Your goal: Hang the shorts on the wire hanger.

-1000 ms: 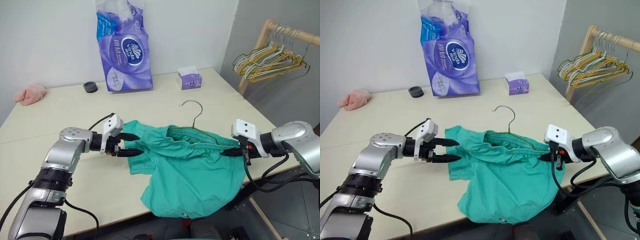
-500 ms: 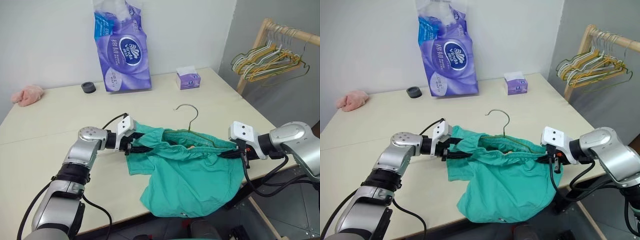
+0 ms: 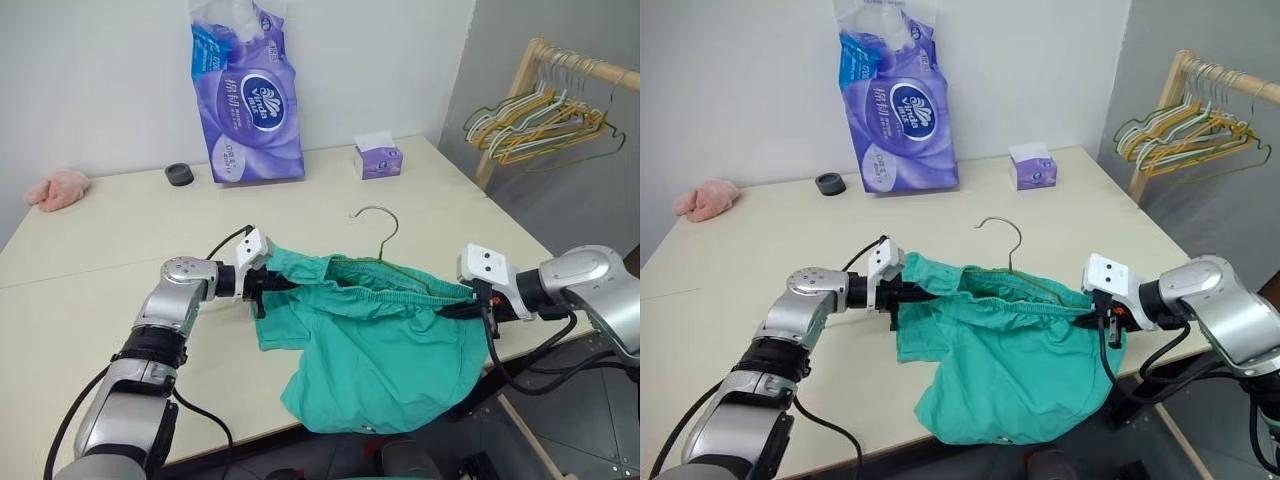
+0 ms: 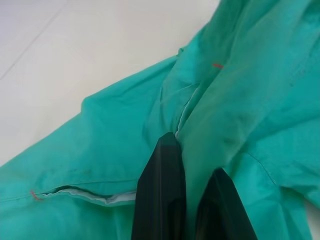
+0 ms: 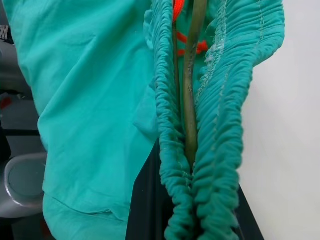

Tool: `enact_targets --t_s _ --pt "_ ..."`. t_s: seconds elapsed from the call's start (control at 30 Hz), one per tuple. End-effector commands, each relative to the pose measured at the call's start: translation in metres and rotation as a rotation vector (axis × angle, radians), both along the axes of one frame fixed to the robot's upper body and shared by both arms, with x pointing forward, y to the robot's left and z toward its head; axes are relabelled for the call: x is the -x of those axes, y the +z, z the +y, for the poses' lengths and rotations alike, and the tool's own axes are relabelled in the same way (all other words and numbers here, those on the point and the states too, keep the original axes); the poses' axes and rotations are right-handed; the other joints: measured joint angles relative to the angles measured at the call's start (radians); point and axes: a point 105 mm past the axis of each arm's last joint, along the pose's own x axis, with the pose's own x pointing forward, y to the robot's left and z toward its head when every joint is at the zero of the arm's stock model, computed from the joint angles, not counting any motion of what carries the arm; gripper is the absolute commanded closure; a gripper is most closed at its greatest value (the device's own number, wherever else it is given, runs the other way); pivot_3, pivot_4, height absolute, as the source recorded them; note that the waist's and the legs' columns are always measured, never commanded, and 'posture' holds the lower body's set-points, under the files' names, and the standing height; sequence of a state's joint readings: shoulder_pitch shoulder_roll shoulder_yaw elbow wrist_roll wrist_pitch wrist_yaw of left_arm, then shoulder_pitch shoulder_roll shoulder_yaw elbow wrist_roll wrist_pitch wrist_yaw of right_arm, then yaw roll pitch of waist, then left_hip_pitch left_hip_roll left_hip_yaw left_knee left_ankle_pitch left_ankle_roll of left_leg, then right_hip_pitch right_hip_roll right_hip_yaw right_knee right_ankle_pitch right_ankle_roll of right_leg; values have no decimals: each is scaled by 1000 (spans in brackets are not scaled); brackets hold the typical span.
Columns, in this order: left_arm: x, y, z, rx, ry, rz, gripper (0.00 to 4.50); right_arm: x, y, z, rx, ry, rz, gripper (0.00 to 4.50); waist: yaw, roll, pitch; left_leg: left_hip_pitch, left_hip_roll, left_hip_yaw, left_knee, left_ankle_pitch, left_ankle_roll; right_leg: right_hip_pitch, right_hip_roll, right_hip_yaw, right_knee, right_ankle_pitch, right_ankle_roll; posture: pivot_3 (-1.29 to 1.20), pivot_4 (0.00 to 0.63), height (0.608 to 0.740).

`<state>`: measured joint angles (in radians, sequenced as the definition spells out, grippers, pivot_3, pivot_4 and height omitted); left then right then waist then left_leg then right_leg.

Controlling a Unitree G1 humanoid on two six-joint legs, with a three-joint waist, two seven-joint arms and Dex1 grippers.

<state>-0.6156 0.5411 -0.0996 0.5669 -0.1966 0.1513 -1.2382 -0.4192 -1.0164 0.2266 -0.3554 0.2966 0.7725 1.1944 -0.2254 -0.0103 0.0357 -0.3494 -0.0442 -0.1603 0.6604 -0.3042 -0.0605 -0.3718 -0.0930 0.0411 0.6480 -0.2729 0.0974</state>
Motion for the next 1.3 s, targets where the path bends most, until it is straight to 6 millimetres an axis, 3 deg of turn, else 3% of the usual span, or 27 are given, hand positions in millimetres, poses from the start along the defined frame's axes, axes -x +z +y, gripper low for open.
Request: enact_targets --t_s 0.03,0.27,0.5,0.7,0.83,0.97,1.1,1.3 --pt "-16 23 6 20 67 -112 4489 7 6 0 24 44 -28 4500 0 0 0 0 0 0 0 0 0 0 0 0 0 0 0 -278 0 740" --pt "-20 3 16 -96 105 -140 4489 14 5 -6 34 43 -27 4500 0 0 0 0 0 0 0 0 0 0 0 0 0 0 0 -285 0 740" --pt "-33 0 23 -164 177 -207 4489 24 3 -6 77 110 -38 4500 1 0 0 0 0 0 0 0 0 0 0 0 0 0 0 -289 0 740" --pt "-34 -8 29 -218 194 -210 4489 19 10 -4 44 94 -63 4500 0 0 0 0 0 1 0 0 0 1 0 0 -1 0 1 -289 0 740" --pt "-30 -6 19 -169 155 -199 4489 15 11 -1 21 74 -74 4500 0 0 0 0 0 0 0 0 0 1 0 0 -1 0 1 -289 0 740" --pt "-21 10 -6 -12 102 -226 4489 11 11 5 -29 39 -56 4500 1 0 0 0 0 0 0 0 0 1 0 0 0 0 1 -285 0 740" --pt "-16 22 -8 49 98 -213 4489 9 11 5 -44 9 -44 4500 1 0 0 0 0 0 1 0 0 0 -1 0 0 0 1 -282 0 740" --pt "-11 11 7 -37 104 -196 3085 7 12 3 -52 -9 -35 4500 1 0 0 0 0 0 1 0 0 0 -1 0 0 0 1 -277 0 740"
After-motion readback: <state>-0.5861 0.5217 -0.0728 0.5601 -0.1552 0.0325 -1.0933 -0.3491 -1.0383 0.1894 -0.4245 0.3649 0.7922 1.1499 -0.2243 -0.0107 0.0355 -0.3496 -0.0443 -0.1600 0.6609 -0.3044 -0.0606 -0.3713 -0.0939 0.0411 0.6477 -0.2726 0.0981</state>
